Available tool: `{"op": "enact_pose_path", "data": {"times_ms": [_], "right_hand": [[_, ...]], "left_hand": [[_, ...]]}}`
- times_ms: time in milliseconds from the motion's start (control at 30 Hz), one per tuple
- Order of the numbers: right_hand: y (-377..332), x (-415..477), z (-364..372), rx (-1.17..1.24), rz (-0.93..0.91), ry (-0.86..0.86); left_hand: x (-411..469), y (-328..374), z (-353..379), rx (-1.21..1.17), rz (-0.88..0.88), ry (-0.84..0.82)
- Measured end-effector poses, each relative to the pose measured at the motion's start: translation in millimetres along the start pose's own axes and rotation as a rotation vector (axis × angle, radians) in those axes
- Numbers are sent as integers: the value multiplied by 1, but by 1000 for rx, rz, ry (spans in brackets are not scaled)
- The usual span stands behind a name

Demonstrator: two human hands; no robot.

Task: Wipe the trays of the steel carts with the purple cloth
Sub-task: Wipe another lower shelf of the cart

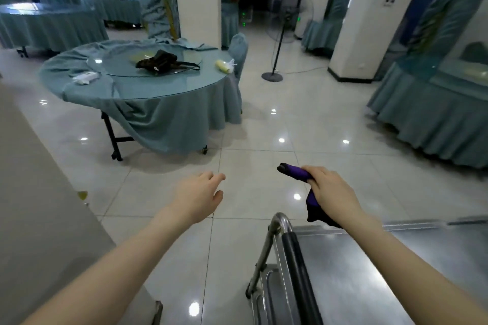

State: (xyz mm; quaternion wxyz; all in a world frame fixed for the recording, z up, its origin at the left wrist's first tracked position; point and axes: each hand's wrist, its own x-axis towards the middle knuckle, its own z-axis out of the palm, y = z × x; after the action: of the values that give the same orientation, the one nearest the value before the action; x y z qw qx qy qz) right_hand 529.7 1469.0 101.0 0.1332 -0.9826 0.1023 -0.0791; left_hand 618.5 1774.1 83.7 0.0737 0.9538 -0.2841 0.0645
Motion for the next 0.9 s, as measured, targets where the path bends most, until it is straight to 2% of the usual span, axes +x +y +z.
{"op": "enact_pose_path", "data": {"times_ms": [300, 433, 667, 900], "right_hand": [[41, 22, 16, -50, 365, 0], [59, 58, 37, 70, 505, 77], [70, 170, 65, 123, 576, 109], [103, 243, 74, 30, 698, 162]], "left_hand": [[147, -15, 36, -81, 293, -113], [220, -14, 61, -95, 425, -131], [346, -13, 90, -26, 590, -211], [480, 15, 120, -51, 776, -239]]}}
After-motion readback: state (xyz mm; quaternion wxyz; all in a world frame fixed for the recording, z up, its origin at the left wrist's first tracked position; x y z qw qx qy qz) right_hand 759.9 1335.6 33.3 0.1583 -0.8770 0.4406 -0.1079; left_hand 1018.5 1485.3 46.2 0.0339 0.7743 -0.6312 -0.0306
